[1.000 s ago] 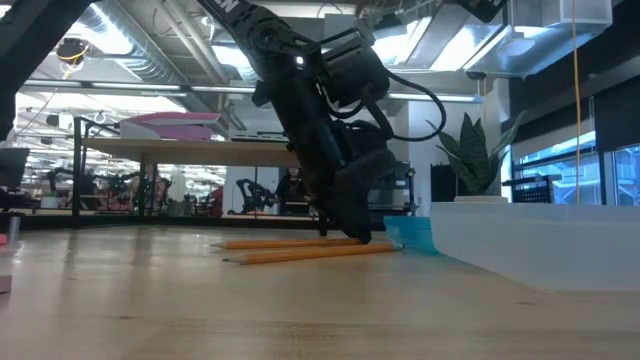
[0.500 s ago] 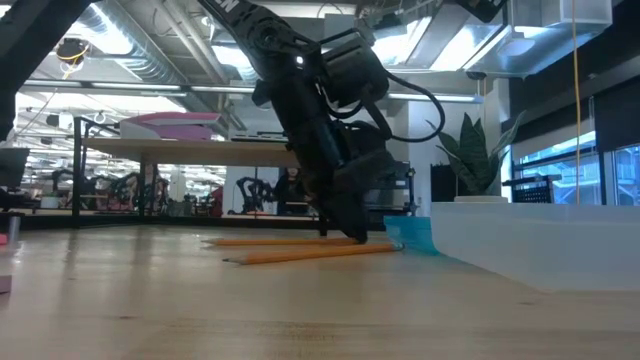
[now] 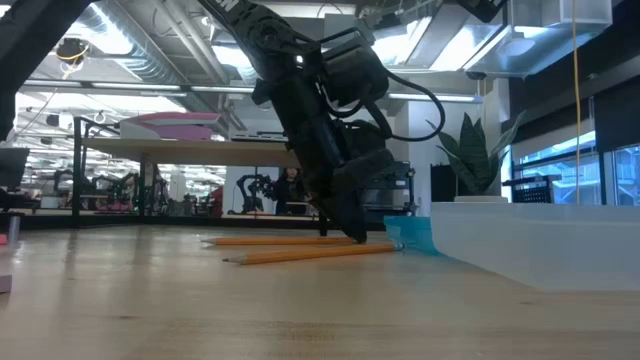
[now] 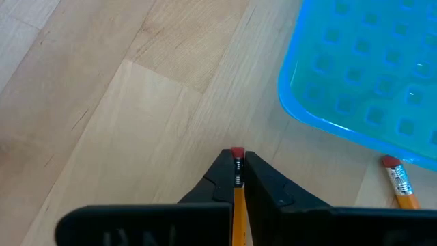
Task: Pack school essentials
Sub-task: Put the top orange pencil into the blue supply box
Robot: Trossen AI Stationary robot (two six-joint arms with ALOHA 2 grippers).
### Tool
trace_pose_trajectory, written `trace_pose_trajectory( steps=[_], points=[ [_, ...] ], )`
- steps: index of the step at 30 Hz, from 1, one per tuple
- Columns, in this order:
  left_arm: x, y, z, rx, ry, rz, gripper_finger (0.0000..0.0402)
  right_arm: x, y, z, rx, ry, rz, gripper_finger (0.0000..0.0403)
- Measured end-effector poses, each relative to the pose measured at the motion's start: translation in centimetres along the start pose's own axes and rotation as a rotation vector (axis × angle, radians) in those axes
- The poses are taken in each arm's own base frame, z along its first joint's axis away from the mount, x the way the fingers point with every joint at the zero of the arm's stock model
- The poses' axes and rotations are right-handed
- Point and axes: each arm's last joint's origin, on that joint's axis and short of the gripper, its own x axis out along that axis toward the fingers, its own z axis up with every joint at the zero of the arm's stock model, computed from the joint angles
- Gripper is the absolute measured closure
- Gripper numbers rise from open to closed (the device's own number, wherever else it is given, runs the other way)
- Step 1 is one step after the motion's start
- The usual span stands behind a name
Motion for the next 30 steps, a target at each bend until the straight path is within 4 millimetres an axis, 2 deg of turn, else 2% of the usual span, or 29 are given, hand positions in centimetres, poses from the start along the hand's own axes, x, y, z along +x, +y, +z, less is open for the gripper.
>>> trace_pose_trajectory(
  steps=[10, 19, 30],
  points=[
    [-0.4, 0.0, 0.1, -0.001, -0.005, -0.011, 0.0381, 0.0, 0.0, 0.0, 0.0, 0.0, 0.0, 0.0274],
    [-2.0, 0.4, 0.1, 0.016, 0.039, -0.014, 0.0392, 0.0, 0.0, 0.0, 0.001, -0.005, 0.002, 0.0274],
    [-2.2, -0.2, -0.4, 0.018, 0.082, -0.048, 0.0386, 0.0, 0.0, 0.1, 0.001, -0.008, 0.003, 0.0274]
  ],
)
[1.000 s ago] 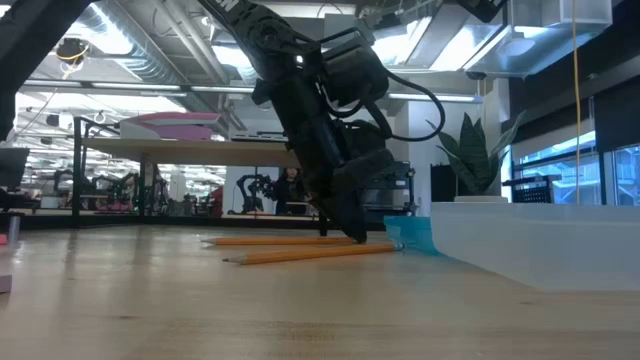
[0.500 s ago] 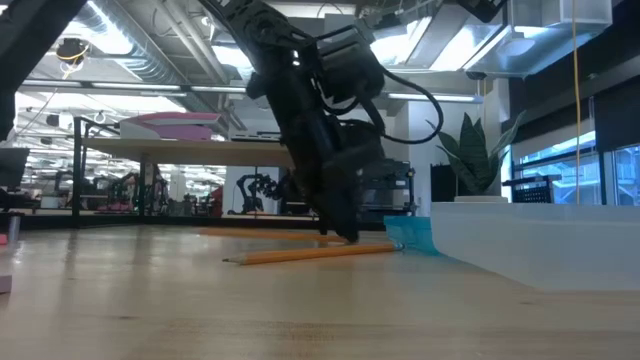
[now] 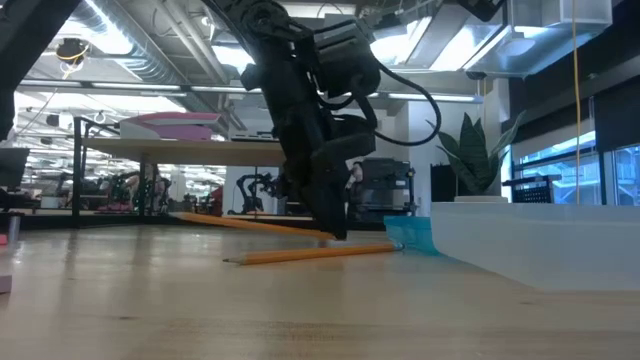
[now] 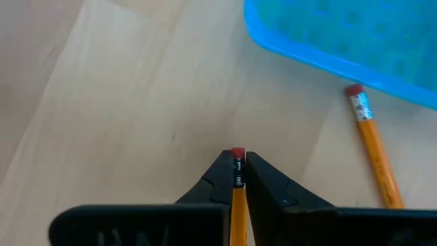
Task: Pack school essentials
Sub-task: Put the top orange pencil into the blue supply box
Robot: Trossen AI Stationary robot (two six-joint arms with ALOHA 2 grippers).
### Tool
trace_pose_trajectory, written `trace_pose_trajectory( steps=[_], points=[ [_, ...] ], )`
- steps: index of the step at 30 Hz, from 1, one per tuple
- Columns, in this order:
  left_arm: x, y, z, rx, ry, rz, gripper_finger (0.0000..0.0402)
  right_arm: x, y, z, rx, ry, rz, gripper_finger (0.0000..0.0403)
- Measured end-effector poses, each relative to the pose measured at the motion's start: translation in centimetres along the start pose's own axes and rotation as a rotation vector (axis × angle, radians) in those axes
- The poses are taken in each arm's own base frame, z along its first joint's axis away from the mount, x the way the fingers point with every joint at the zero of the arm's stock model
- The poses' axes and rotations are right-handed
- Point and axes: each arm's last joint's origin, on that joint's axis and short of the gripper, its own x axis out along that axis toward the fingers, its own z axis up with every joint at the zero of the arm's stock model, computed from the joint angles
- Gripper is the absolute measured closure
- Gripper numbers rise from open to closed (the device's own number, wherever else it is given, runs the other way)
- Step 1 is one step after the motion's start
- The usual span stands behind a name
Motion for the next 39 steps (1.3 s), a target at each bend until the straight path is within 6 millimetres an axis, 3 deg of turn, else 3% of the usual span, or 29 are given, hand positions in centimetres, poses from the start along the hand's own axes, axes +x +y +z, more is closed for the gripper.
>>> trace_pose_trajectory(
  steps=[25, 39],
  points=[
    [-0.4, -2.5, -1.2, 0.007, 0.016, -0.019, 0.038, -0.2, 0.2, 0.1, 0.0, -0.006, 0.038, 0.0274],
    [-2.3, -3.1, -1.0, -0.003, -0.011, -0.044, 0.0382, -4.7, 2.2, -1.8, 0.083, 0.011, 0.151, 0.0274]
  ],
)
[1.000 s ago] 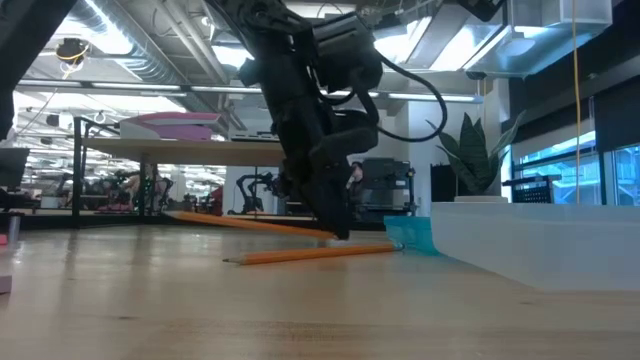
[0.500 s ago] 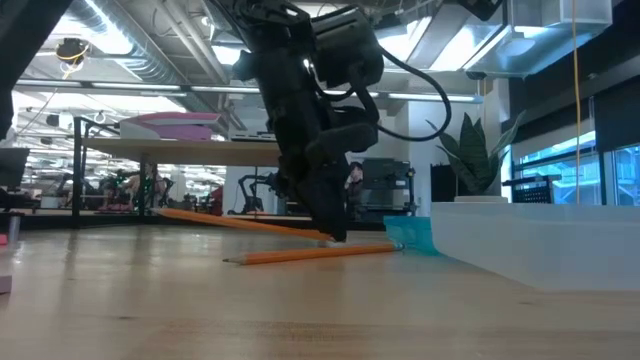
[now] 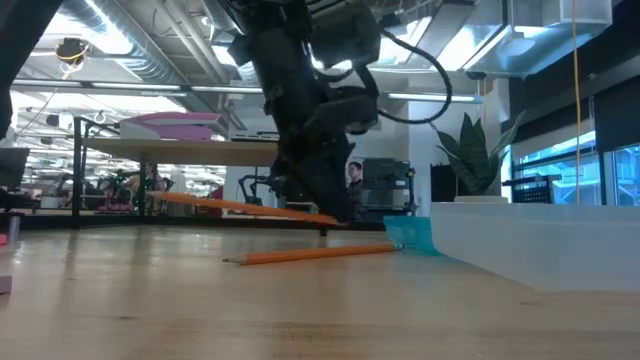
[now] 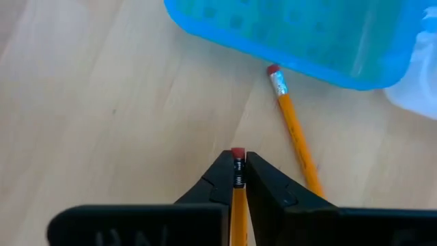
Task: Pack school essentials
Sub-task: Put the top orange pencil into the blue supply box
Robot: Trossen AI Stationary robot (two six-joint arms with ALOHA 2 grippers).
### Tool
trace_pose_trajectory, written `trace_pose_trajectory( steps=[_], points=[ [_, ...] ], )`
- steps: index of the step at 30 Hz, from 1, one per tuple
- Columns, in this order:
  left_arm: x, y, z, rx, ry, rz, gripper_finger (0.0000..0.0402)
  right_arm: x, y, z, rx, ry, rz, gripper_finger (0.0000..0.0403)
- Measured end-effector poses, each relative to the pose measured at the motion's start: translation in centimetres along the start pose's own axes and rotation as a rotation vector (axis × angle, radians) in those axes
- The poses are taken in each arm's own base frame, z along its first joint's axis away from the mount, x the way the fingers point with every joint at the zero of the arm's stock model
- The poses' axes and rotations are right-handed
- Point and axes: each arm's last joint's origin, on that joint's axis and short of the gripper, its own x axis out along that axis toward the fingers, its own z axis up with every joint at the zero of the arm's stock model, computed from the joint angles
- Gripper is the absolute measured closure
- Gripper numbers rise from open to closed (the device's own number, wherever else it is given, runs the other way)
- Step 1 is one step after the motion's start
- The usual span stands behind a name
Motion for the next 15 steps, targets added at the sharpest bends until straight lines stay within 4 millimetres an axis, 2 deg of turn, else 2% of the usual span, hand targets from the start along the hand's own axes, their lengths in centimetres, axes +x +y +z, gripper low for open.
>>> trace_pose_trajectory(
  steps=[7, 15],
  points=[
    [-1.9, -0.3, 0.3, 0.003, -0.023, -0.029, 0.0382, -1.9, 0.5, -1.9, 0.065, 0.056, -0.042, 0.0274],
    [-3.8, -2.8, 1.7, 0.038, -0.092, -0.093, 0.0388, -2.3, 0.4, -4.0, 0.162, 0.2, -0.137, 0.0274]
  ],
)
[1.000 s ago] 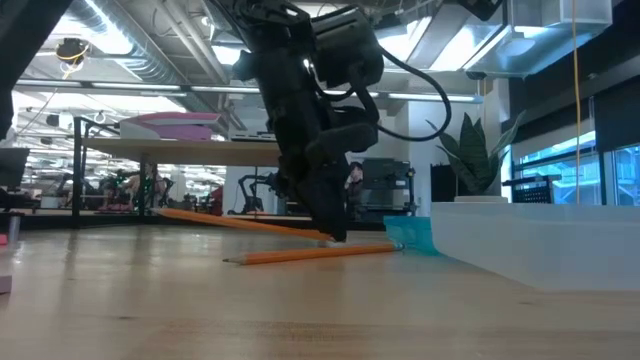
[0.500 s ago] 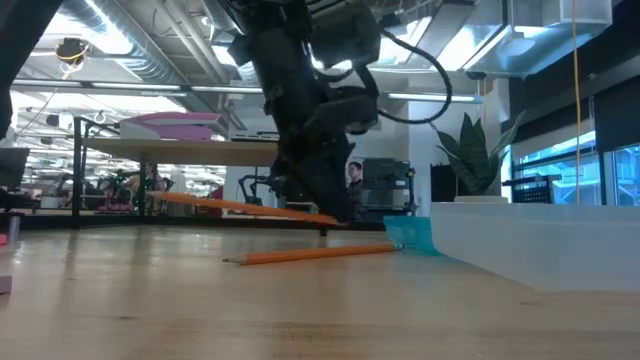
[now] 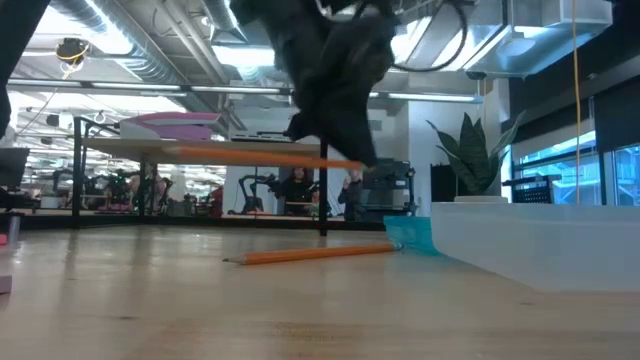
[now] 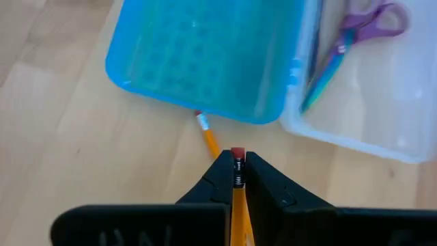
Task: Pack school essentials
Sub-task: Put the top orange pencil into the blue supply box
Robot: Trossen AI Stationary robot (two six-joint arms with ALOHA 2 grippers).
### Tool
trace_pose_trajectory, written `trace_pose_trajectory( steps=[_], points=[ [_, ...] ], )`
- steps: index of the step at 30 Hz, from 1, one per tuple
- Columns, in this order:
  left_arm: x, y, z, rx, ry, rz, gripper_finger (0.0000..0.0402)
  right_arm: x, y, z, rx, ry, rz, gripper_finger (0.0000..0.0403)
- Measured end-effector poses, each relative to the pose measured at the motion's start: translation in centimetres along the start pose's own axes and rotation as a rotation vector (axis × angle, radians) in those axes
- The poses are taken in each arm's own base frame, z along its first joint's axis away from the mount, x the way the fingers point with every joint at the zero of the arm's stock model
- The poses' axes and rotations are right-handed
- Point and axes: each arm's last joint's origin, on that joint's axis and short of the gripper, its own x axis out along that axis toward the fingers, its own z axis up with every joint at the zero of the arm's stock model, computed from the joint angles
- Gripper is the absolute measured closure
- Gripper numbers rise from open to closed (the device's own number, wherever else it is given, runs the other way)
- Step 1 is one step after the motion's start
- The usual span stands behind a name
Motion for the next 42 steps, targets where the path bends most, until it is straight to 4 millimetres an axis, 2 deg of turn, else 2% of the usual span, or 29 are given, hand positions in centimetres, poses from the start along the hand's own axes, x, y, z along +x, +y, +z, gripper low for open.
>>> trace_pose_trajectory(
  steps=[6, 13, 21, 29, 37, 42],
  points=[
    [-1.4, -1.5, 1.6, 0.009, -0.065, -0.036, 0.0383, 1.4, -1.0, -2.2, 0.077, 0.129, -0.128, 0.0274],
    [-2.7, -2.9, 2.5, 0.022, -0.111, -0.075, 0.0388, 4.2, -2.6, -4.8, 0.162, 0.237, -0.252, 0.0274],
    [-2.7, -2.9, 2.5, 0.022, -0.111, -0.076, 0.0385, 7.1, -4.7, -7.3, 0.244, 0.304, -0.36, 0.0274],
    [-2.7, -2.9, 2.5, 0.021, -0.111, -0.075, 0.0384, 10.5, -5.9, -9.2, 0.268, 0.321, -0.269, 0.0274],
    [-2.7, -2.9, 2.5, 0.02, -0.11, -0.075, 0.0384, 12.4, -6.7, -10.4, 0.278, 0.312, -0.203, 0.0274],
    [-2.7, -2.9, 2.5, 0.02, -0.109, -0.075, 0.0384, 12.9, -6.5, -10.3, 0.278, 0.279, -0.15, 0.0274]
  ],
)
